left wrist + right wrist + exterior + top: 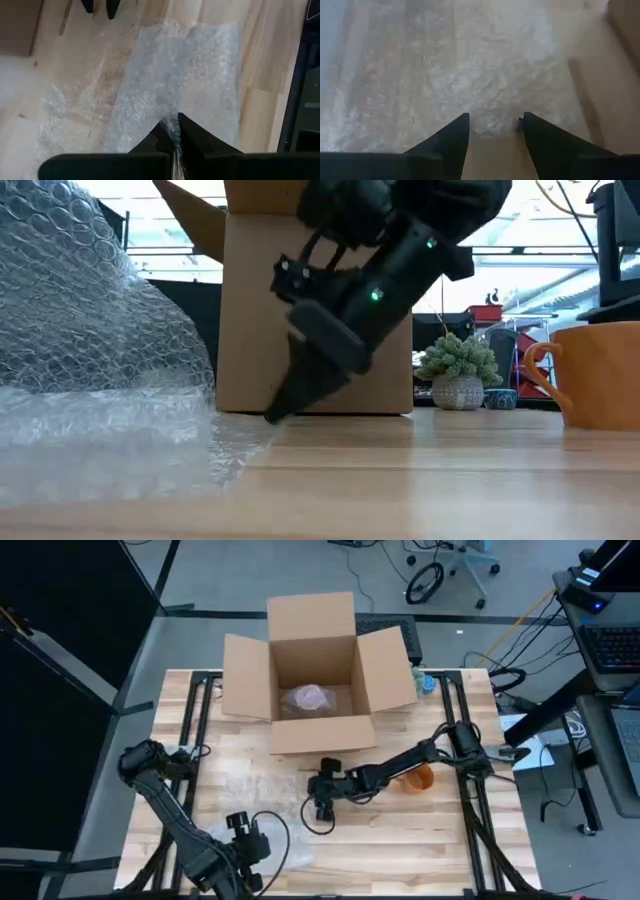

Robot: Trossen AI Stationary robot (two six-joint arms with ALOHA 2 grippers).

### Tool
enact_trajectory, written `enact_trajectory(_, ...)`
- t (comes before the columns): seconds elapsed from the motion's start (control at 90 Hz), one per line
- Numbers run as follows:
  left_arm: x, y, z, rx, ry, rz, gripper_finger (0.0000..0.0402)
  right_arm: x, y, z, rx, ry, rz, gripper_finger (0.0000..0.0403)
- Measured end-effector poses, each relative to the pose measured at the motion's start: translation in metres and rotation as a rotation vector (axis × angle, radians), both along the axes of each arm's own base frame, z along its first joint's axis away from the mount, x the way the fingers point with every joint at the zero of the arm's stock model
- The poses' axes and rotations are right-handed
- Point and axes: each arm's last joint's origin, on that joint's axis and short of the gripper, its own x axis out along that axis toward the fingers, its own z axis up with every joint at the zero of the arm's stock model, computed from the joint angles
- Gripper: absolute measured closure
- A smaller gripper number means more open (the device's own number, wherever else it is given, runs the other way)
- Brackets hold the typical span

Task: Wrap mug
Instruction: Wrap the pink mug with transparent bubble wrap

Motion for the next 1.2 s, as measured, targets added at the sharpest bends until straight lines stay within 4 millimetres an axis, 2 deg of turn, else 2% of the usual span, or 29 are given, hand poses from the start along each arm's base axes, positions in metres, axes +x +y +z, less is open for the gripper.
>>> enact_trajectory(0.122,0.0,0.0,0.0,0.0,0.001,0.0,0.0402,-0.009,0.001,0.001,-0.017,0.103,0.006,0.0234)
enact_trajectory(0.256,0.0,0.0,0.0,-0.009,0.012,-0.002,0.0402,-0.031,0.01,0.005,-0.04,0.281,-0.014,0.0234)
enact_trajectory(0.411,-0.001,-0.001,0.0,0.007,0.024,-0.04,0.0402,-0.063,0.031,0.016,-0.047,0.457,-0.076,0.0234)
enact_trajectory(0.6,0.003,0.003,0.0,0.072,0.06,-0.175,0.0402,-0.102,0.056,0.029,-0.022,0.616,-0.215,0.0234)
enact_trajectory(0.744,0.013,0.014,0.0,0.142,0.087,-0.25,0.0402,-0.124,0.081,0.031,-0.031,0.65,-0.297,0.0234)
enact_trajectory(0.944,0.027,0.036,0.0,0.274,0.157,-0.34,0.0402,-0.144,0.111,0.031,0.01,0.64,-0.324,0.0234)
enact_trajectory(1.056,0.034,0.044,0.003,0.247,0.166,-0.311,0.0402,-0.149,0.12,0.032,0.021,0.638,-0.317,0.0234)
enact_trajectory(1.2,0.042,0.044,0.023,0.128,0.139,-0.283,0.0397,-0.15,0.12,0.033,0.024,0.634,-0.314,0.0234)
